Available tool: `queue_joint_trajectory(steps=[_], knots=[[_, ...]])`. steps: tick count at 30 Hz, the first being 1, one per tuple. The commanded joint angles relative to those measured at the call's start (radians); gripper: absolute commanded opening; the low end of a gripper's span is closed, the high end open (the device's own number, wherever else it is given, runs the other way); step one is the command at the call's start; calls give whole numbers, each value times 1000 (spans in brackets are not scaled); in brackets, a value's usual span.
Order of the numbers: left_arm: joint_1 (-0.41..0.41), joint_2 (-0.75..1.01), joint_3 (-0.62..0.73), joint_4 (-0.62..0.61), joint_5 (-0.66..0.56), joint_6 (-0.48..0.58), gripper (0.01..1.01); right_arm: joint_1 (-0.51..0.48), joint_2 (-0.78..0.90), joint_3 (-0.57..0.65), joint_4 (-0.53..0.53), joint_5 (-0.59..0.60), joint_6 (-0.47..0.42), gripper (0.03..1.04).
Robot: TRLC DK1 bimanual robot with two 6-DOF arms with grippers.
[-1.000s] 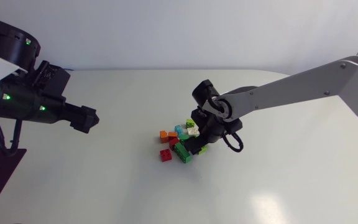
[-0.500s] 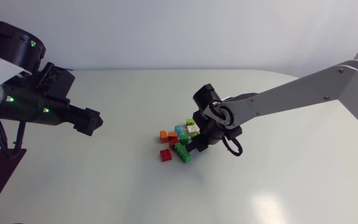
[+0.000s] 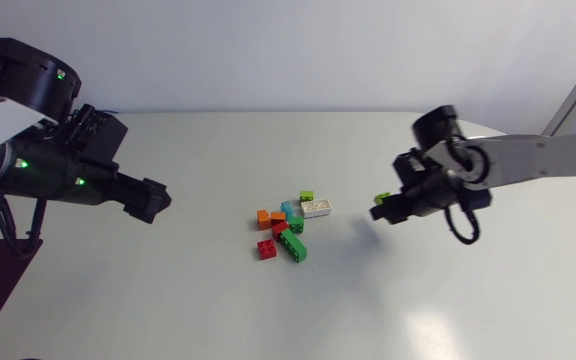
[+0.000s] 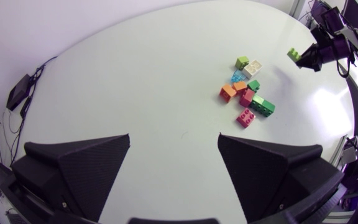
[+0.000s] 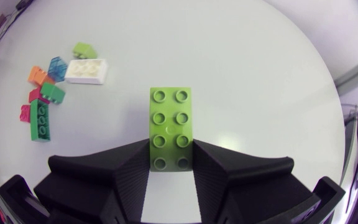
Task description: Sort duplo bricks by size, large to the right and small to the left
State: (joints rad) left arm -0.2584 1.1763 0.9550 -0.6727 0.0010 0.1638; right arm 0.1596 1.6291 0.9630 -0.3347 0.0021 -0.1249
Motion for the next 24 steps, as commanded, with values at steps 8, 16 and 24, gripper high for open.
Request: queue_joint_trajectory(steps=[8,16,24], knots=[[-50,8,-50,30,8,-21,987,-405,18,-142,29,-111,-186,52],[-61,8,-56,30,8,-26,987,-437,51,-208,137,-90,-208,430],[-61,3,-61,30,8,-18,987,-408,49,-185,137,-59,-183,993]])
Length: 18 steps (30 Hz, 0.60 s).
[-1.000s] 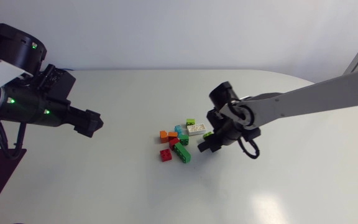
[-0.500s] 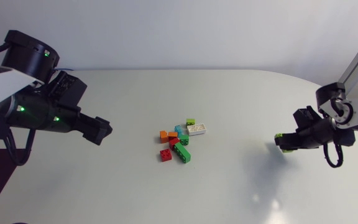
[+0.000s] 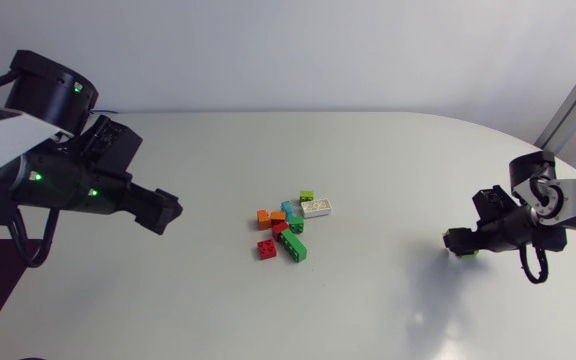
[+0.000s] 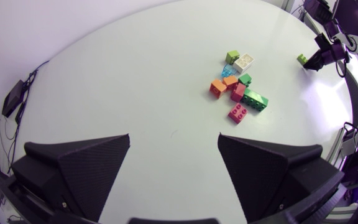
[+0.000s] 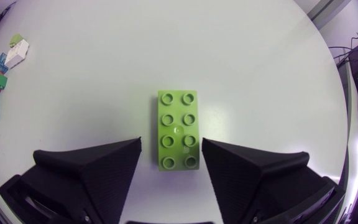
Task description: Sort duplo bricks by size, large to the right and small to the left
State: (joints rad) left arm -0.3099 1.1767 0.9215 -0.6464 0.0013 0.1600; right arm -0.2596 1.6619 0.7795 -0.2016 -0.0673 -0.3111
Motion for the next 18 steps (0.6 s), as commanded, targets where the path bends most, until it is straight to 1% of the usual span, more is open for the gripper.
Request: queue_joint_trajectory(steps=[1,4,6,10,13,15,18], knots=[[-9,6,-26,5,8,-14,987,11,16,3,2,11,6,993],[-29,20,-18,5,8,-5,987,16,7,18,-10,11,17,995],[-58,43,-4,13,8,3,987,28,-11,24,-25,9,27,995],[-141,136,30,63,6,19,987,66,-62,35,-47,9,58,995],[-190,271,89,71,6,82,987,99,-99,66,-98,9,83,995],[-221,331,123,71,5,130,987,112,-120,78,-119,9,95,995],[-270,397,178,90,-4,159,987,126,-146,84,-137,9,104,995]])
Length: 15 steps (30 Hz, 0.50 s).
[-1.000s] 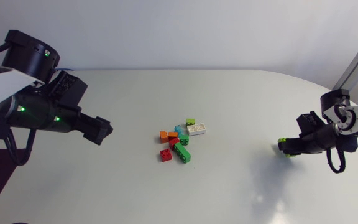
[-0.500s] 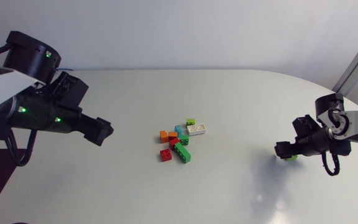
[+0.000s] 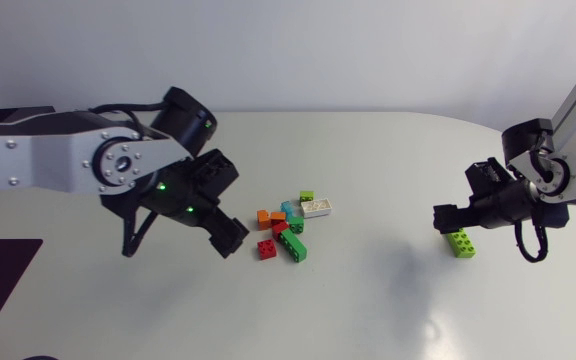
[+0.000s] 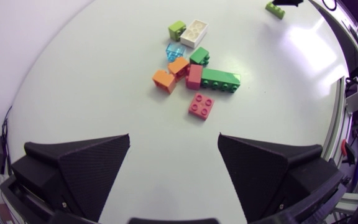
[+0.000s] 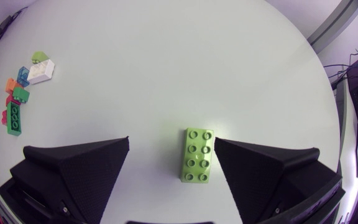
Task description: Sort duplo bricks by size, large to the right and small to the left
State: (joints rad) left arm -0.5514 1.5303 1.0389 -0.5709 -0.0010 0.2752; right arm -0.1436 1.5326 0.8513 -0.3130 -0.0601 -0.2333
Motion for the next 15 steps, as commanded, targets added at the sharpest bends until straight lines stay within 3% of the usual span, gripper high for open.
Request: queue_joint_trajectory(steps=[1,5,9,15], knots=[[-42,70,82,31,-11,44,987,15,-22,15,-32,2,32,995],[-111,180,168,43,-25,67,987,21,-42,15,-52,0,45,995],[-208,203,153,43,-42,260,987,22,-55,23,-67,0,45,995],[-239,252,133,43,-65,446,987,41,-77,48,-87,-1,66,995]])
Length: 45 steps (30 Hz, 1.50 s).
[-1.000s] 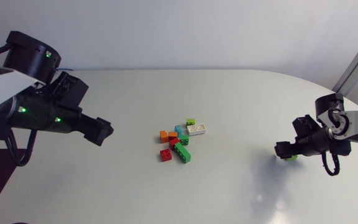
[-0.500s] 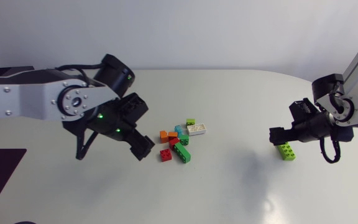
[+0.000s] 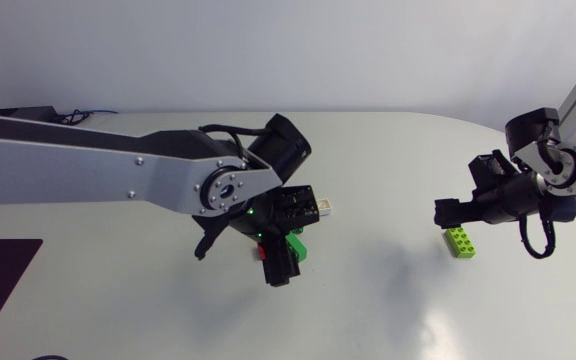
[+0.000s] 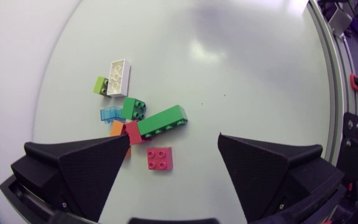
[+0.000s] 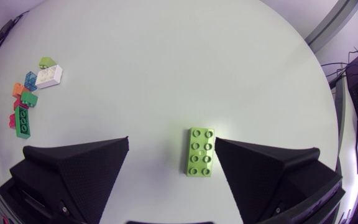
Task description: Sort duplo bricks by size, large to the right and small to the left
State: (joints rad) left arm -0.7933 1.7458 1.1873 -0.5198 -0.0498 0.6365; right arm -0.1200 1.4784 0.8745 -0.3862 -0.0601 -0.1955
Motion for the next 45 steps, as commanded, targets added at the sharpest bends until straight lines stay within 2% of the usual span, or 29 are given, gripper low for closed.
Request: queue_joint_trajectory(steps=[1,4,8,11,14,22,33,38,45], knots=[[2,37,-23,-9,-18,103,987,26,-24,24,-14,-1,33,995],[19,18,-26,-8,-19,74,987,77,-27,31,-26,-9,59,995],[89,-57,-38,27,-18,-63,987,246,-27,46,-56,-21,113,995],[137,-112,-80,78,-18,-116,987,393,16,95,-60,-21,154,995],[164,-146,-109,112,-18,-147,987,485,120,172,-66,-17,180,993],[180,-233,-176,112,-18,-167,987,487,404,402,-83,-18,192,995],[206,-275,-233,122,-18,-167,987,548,562,624,-145,-3,226,995],[206,-281,-247,138,-18,-169,987,565,626,672,-168,34,248,995],[207,-289,-267,150,-18,-170,987,568,666,670,-178,80,297,995]])
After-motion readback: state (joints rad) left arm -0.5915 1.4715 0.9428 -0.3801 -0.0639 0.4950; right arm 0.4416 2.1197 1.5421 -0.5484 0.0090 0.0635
